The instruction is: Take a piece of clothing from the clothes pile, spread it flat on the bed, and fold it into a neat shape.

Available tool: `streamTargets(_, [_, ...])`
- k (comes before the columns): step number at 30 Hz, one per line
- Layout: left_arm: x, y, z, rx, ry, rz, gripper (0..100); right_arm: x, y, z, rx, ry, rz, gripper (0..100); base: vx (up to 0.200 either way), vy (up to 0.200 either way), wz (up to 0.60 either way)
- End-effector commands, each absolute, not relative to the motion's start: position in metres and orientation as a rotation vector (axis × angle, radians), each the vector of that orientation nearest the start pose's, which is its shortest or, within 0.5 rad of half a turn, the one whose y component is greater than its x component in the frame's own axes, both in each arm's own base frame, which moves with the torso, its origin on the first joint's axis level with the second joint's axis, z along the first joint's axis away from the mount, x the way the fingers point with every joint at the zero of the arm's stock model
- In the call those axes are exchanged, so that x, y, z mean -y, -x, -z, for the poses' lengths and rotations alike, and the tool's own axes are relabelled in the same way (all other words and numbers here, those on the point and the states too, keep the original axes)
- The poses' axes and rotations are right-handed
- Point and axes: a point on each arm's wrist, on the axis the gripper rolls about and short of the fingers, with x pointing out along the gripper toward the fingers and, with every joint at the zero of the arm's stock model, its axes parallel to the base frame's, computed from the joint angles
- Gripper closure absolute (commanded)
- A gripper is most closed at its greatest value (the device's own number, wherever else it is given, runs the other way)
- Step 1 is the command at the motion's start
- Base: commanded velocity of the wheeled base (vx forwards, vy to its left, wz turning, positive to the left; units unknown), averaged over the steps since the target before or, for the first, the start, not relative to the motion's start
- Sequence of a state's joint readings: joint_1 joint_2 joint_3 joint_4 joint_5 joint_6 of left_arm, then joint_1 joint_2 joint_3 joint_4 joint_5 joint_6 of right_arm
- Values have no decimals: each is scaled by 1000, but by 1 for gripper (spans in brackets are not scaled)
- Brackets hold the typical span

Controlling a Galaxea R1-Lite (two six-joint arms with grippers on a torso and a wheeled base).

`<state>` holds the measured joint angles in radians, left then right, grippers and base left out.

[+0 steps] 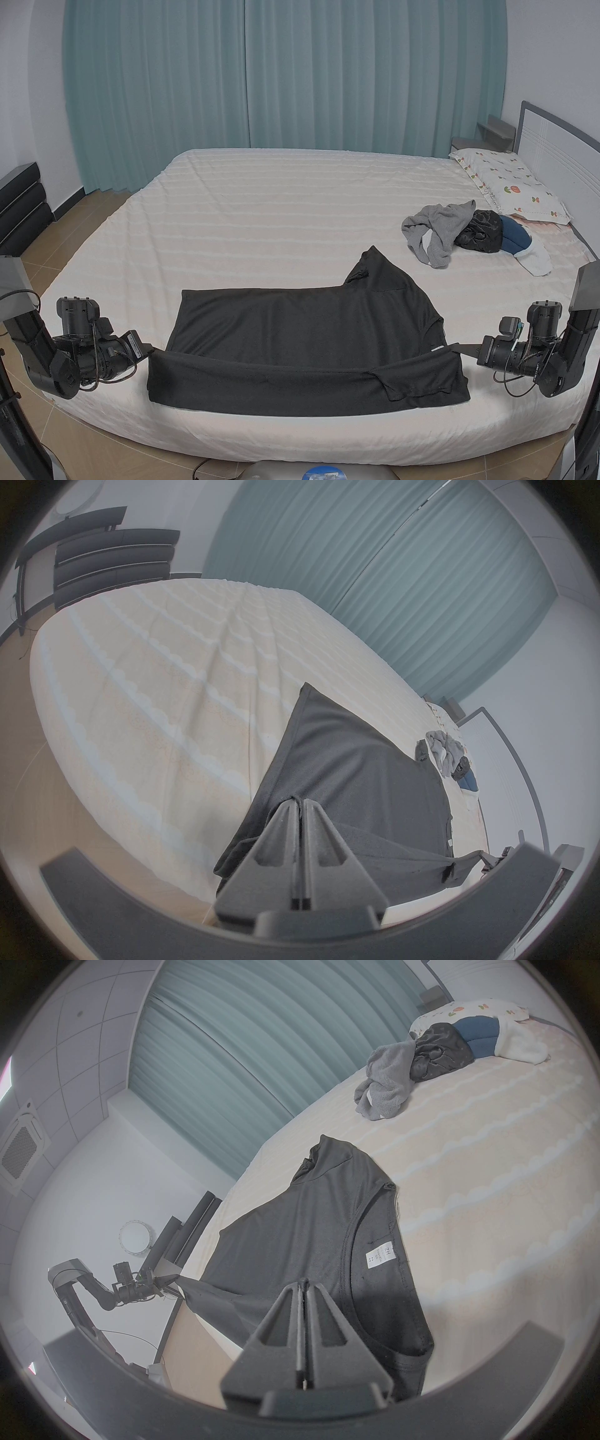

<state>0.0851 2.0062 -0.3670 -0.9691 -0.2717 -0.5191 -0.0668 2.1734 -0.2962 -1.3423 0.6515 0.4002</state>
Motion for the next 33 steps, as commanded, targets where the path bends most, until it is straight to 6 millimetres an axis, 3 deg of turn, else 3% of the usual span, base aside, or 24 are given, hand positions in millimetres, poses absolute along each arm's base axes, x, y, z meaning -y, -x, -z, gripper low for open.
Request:
streamTargets(1, [-18,-274,-24,-707,620,-1,100,3,-277,0,-641,-575,-465,100,0,0,0])
streamTargets(13, [-21,-294,4,-759,630,-24,100,3,-295,21,-661,-577,-452,100,0,0,0])
streamTargets(26, [-21,-299,18,-789,636,-32,100,-1,-301,32,-680,-574,-445,100,0,0,0])
streamTargets(27, [-21,-299,18,-789,635,-31,0,-1,-302,33,-682,-575,-445,100,0,0,0])
streamTargets(29, [-21,-300,18,-789,636,-31,0,-1,-302,35,-686,-575,-444,100,0,0,0])
streamTargets(30, [-21,-300,18,-788,636,-31,0,-1,-303,35,-685,-576,-444,0,0,0,0])
streamTargets(33, [-21,-300,17,-785,640,-32,0,-1,-303,35,-683,-576,-446,0,0,0,0])
